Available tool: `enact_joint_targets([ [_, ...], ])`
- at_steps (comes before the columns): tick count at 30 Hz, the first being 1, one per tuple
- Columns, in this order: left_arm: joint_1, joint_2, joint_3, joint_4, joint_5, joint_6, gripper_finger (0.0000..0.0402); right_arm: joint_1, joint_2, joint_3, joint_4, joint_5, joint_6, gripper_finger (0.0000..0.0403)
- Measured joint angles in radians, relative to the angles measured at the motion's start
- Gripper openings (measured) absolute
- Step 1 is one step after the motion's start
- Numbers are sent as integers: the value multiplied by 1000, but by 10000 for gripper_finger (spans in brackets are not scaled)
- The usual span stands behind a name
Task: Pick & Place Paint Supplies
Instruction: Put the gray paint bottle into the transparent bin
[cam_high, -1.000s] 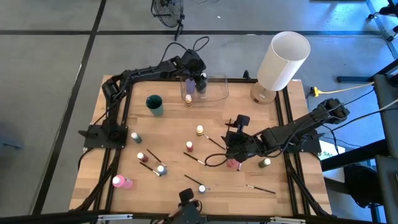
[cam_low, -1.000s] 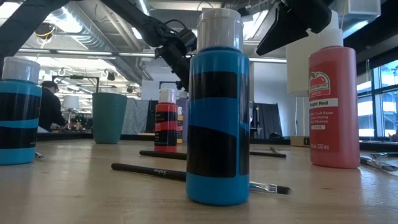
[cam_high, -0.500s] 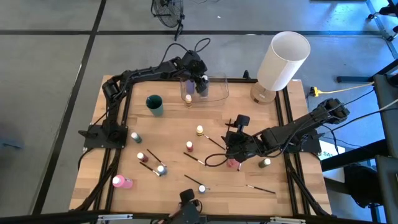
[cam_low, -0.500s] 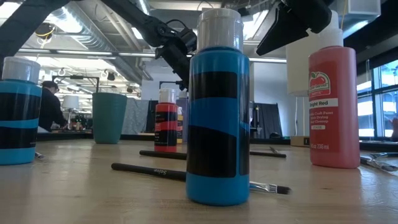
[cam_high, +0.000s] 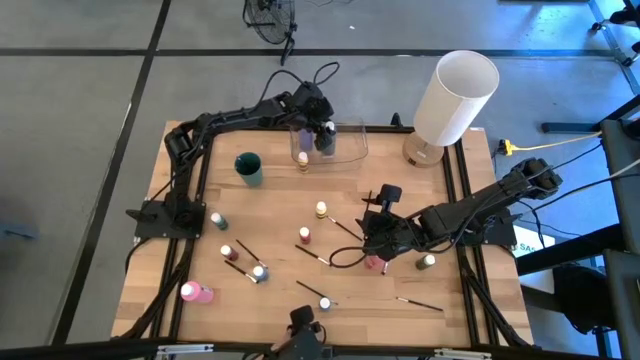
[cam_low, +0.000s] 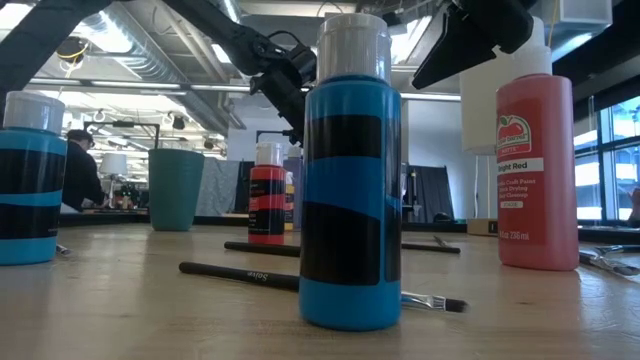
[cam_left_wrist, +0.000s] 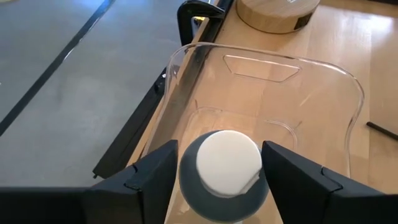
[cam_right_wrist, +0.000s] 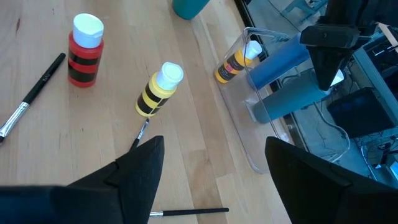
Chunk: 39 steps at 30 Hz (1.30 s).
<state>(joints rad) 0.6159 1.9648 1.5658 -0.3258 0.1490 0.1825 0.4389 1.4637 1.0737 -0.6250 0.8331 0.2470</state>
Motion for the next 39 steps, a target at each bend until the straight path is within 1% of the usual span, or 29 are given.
enact_joint_targets([
  [10, 0, -2, 0, -16, 1, 5, 229, 0, 0, 0, 0, -10, 0, 284],
  [13, 0, -4, 1, -26, 1, 12, 229, 0, 0, 0, 0, -33, 0, 284],
  [23, 0, -4, 1, -34, 9, 52, 229, 0, 0, 0, 0, -33, 0, 284],
  [33, -2, -13, 1, -43, 22, 51, 229, 0, 0, 0, -4, -33, 0, 284],
  [36, -2, -23, 1, -43, 37, 53, 234, 0, 0, 0, -3, -43, 1, 284],
  [39, -2, -36, 1, -41, 44, 57, 249, 0, 0, 0, -3, -51, 1, 284],
])
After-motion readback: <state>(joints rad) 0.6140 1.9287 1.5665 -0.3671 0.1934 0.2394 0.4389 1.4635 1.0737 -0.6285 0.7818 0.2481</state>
